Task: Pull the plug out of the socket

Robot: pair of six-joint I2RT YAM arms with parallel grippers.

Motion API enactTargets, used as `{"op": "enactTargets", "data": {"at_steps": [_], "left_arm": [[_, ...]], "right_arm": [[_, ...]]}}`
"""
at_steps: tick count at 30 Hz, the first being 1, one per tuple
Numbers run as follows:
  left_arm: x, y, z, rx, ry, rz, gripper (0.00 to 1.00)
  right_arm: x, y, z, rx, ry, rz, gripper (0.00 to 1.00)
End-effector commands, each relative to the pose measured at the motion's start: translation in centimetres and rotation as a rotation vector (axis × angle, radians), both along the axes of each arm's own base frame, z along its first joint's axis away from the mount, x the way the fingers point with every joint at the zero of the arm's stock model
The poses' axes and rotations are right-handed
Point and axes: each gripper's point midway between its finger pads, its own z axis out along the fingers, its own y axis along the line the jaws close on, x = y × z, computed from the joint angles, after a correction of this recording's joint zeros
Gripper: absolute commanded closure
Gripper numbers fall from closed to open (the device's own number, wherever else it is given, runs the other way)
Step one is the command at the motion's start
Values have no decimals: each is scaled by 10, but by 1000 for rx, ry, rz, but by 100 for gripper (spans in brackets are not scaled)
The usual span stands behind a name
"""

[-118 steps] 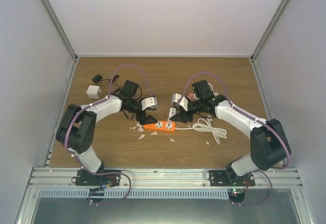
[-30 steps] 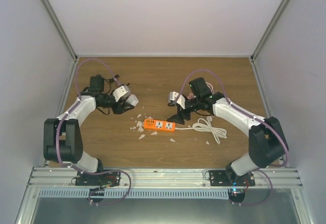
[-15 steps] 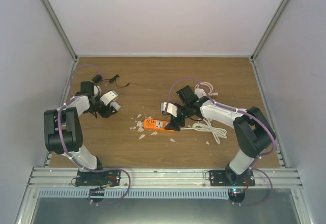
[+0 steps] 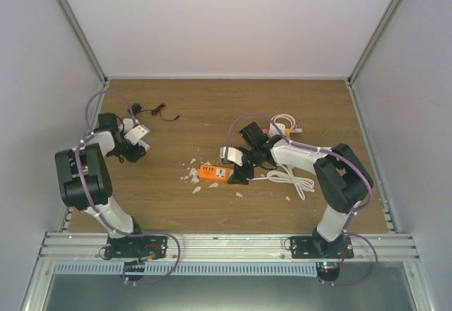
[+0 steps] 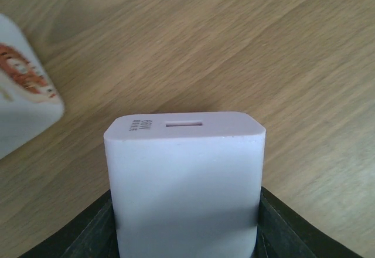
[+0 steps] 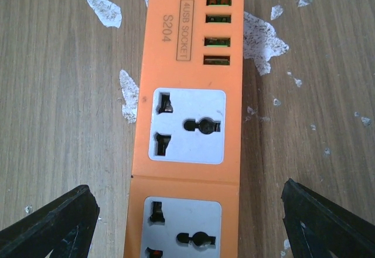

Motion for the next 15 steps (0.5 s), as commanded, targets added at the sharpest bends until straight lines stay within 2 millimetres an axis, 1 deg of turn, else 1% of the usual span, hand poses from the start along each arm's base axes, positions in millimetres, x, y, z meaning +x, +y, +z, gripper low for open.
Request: {"op": "enactTargets", "data": {"at_steps": [1, 6, 9, 12, 15], "left_arm": [[11, 27, -2, 82, -20, 24, 57], [16, 47, -1, 117, -7, 50, 55], [16, 50, 0, 112, 1, 54, 53], [16, 52, -1, 123, 8, 47, 44], [17, 51, 3, 122, 2, 41, 35]], "right_arm": [[0, 7, 6, 6, -1, 27, 13], [2, 8, 12, 12, -4, 29, 13], [1, 9, 15, 17, -6, 29, 13], [1, 8, 19, 18, -11, 29, 13], [1, 7, 23, 19, -21, 31, 13]]}}
